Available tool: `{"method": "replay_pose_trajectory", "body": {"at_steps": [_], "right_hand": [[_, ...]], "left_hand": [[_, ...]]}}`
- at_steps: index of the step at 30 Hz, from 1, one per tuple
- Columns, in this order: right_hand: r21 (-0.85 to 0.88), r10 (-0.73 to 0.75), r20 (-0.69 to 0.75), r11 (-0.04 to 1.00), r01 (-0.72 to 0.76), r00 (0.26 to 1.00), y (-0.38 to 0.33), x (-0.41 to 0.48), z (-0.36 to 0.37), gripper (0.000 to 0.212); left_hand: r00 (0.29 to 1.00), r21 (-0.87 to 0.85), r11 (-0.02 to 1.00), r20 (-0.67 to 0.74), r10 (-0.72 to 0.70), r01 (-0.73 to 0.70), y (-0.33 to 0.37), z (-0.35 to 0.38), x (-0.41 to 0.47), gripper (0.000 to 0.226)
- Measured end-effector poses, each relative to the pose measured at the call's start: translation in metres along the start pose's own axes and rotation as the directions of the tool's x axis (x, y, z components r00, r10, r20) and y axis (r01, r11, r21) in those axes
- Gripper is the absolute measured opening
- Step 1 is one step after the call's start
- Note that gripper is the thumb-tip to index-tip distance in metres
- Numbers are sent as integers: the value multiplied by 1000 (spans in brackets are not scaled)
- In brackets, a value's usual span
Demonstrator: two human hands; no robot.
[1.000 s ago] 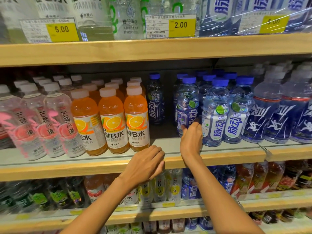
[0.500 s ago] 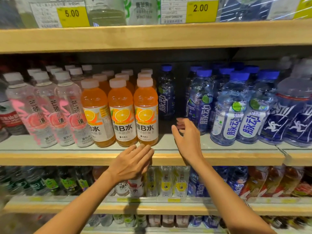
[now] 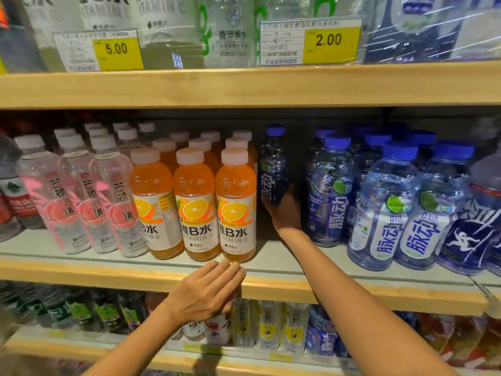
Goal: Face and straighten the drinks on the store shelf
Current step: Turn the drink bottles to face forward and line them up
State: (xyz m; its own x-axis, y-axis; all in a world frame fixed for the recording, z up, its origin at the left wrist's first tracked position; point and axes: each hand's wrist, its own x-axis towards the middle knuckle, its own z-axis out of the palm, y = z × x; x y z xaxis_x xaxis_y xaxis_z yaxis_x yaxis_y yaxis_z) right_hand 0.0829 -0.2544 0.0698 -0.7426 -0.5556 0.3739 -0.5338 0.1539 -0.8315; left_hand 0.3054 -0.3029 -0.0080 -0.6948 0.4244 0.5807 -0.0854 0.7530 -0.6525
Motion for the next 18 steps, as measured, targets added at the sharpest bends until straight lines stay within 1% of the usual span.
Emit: {"method": "replay_pose_trajectory", "body": {"at_steps": [4, 6, 10, 13, 15, 18], "right_hand": [[69, 35, -18, 997, -34, 999, 4, 4, 4, 66], [34, 44, -39, 999, -42, 998, 2, 3, 3, 61], [-107, 48, -52, 993, -53, 998, -5, -20, -6, 55], [-122, -38, -114, 992, 24, 993, -7, -54, -18, 50], [-140, -36, -163, 990, 13, 986, -10, -76, -29, 45], [-114, -32, -132, 993, 17, 991, -8, -100, -43, 49]], "left_hand": [[1000, -1, 1000, 10, -10, 10, 1, -1, 2, 40], [1000, 1, 1000, 9, -8, 8, 0, -1, 3, 40], [1000, 0, 1000, -5, -6, 6, -1, -2, 5, 40], [1000, -10, 1000, -8, -10, 10, -1, -3, 4, 40], [1000, -26, 1000, -11, -17, 16, -1, -4, 5, 42], [999, -45, 999, -12, -30, 29, 0, -7, 8, 47]]}}
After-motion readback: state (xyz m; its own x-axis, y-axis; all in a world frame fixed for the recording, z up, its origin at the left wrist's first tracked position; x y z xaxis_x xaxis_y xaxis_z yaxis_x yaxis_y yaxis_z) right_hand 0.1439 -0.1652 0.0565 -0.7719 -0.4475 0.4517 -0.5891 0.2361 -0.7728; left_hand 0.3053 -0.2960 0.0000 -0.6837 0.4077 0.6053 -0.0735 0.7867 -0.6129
